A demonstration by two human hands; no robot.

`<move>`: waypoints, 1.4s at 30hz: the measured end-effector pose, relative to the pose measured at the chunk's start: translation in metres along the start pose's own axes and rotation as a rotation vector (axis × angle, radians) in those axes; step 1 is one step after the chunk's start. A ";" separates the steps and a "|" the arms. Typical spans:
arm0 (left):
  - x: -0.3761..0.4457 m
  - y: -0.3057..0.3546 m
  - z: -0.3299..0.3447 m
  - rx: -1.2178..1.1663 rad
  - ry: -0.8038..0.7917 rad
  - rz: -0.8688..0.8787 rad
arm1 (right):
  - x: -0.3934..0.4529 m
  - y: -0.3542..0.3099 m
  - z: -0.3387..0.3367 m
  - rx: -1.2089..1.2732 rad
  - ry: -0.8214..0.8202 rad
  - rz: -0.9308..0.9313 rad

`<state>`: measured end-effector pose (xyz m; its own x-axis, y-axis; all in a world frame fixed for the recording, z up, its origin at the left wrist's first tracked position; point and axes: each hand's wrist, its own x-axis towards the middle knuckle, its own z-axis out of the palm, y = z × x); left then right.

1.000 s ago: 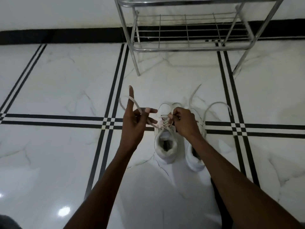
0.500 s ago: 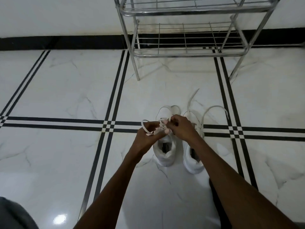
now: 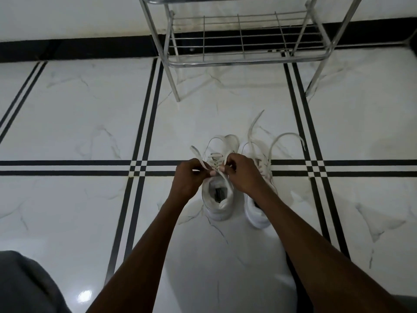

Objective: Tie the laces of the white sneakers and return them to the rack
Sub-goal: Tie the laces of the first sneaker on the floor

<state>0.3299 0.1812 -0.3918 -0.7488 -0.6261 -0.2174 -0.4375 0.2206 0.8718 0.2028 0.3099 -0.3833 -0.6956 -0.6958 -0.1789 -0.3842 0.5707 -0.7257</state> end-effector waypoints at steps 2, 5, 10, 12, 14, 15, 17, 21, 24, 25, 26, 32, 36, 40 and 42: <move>-0.004 0.004 0.008 0.038 0.035 0.053 | -0.004 0.000 0.001 0.000 0.027 -0.004; -0.009 0.007 0.015 0.144 0.108 0.138 | -0.013 -0.003 0.001 -0.030 0.060 -0.040; -0.009 0.004 0.019 0.274 0.195 0.144 | -0.019 -0.012 0.004 -0.124 0.105 -0.065; -0.012 0.005 0.021 0.268 0.216 0.139 | -0.019 -0.012 0.006 -0.118 0.111 -0.042; -0.013 0.006 0.021 0.244 0.232 0.137 | -0.018 -0.011 0.007 -0.084 0.118 -0.002; -0.013 0.005 0.021 0.229 0.237 0.134 | -0.017 -0.010 0.008 -0.064 0.121 0.017; -0.012 0.003 0.022 0.192 0.239 0.124 | -0.014 -0.009 0.008 -0.041 0.120 0.046; -0.011 -0.002 0.017 0.042 0.176 0.087 | -0.009 -0.002 0.005 0.023 0.057 0.056; -0.008 -0.001 0.005 -0.006 0.069 0.063 | -0.003 0.000 0.001 0.065 -0.021 0.047; -0.006 -0.002 0.002 0.000 0.030 0.062 | 0.000 0.000 -0.001 0.068 -0.057 0.038; -0.006 -0.002 0.001 0.016 -0.007 0.072 | 0.001 -0.001 -0.003 0.058 -0.099 0.024; -0.001 0.000 -0.006 0.097 -0.042 0.048 | 0.004 -0.006 -0.015 0.030 -0.215 -0.037; 0.004 -0.002 -0.016 0.158 -0.079 0.035 | 0.002 -0.001 -0.012 0.085 -0.150 -0.016; 0.004 0.004 -0.013 0.208 -0.076 0.062 | 0.003 0.000 -0.012 0.036 -0.131 -0.030; 0.003 0.012 -0.009 0.287 -0.074 0.082 | 0.004 -0.001 -0.012 -0.001 -0.130 -0.044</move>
<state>0.3266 0.1751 -0.3786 -0.8170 -0.5437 -0.1920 -0.4890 0.4769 0.7303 0.1929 0.3117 -0.3756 -0.5938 -0.7707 -0.2313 -0.4137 0.5389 -0.7338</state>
